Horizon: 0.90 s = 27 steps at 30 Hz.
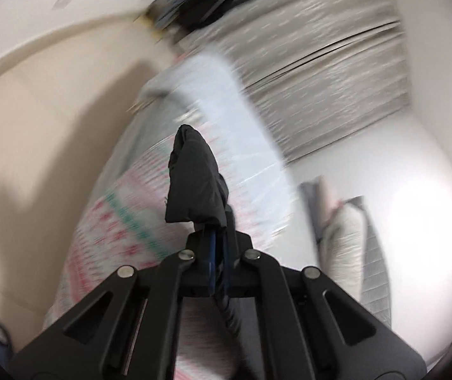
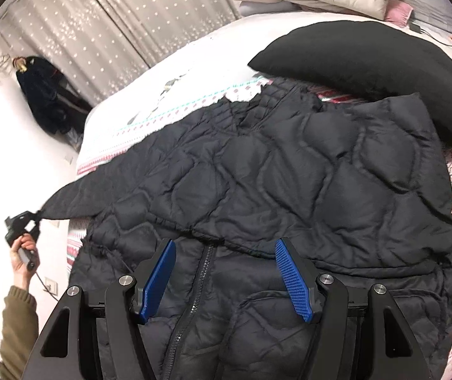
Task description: Fold large clothes
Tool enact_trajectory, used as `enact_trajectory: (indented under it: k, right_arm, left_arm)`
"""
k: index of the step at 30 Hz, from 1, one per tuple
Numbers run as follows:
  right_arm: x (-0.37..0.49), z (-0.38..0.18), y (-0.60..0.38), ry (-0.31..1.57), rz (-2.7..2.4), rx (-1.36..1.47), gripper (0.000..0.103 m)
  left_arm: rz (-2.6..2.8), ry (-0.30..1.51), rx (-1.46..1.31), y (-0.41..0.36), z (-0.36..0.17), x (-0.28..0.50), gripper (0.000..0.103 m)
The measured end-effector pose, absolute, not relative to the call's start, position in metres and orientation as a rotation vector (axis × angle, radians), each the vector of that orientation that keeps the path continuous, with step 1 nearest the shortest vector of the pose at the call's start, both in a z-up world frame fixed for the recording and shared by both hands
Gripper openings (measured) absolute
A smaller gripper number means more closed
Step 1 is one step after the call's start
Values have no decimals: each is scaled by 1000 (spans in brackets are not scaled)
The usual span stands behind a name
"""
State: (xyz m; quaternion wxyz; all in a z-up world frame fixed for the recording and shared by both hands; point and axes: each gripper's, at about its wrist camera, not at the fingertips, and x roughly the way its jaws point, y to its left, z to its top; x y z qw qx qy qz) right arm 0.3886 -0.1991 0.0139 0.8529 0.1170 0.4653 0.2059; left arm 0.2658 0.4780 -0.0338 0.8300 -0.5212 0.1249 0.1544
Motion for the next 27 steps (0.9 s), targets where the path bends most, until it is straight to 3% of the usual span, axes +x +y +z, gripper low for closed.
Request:
enact_trajectory:
  k: [8,14,16,17,18,21,27]
  right_arm:
    - [392,21,-228,955,416,341,66]
    - [399,18,-255,951,366,443,66]
    - [402,16,-266,944,343,486,66]
    - [404,15,-273,937,327,512,66]
    - [406,13,-278,935,318,530,66]
    - [412,2,-292,953,307,604,66]
    - [424,-20,-295,997,348,685,66]
  left_arm:
    - [70,148,-708,339,97,291,4]
    - [-246,301,-569,174,106,334,10]
    - [-373,388,-538,123,90,350,33]
    - [-434,460,-513,92,78,360,57]
    - [-464,523,-495,69,68,366,66]
    - [-525,630,-457,32,52,374,66]
    - [-428,624,-496,75,53,357,68]
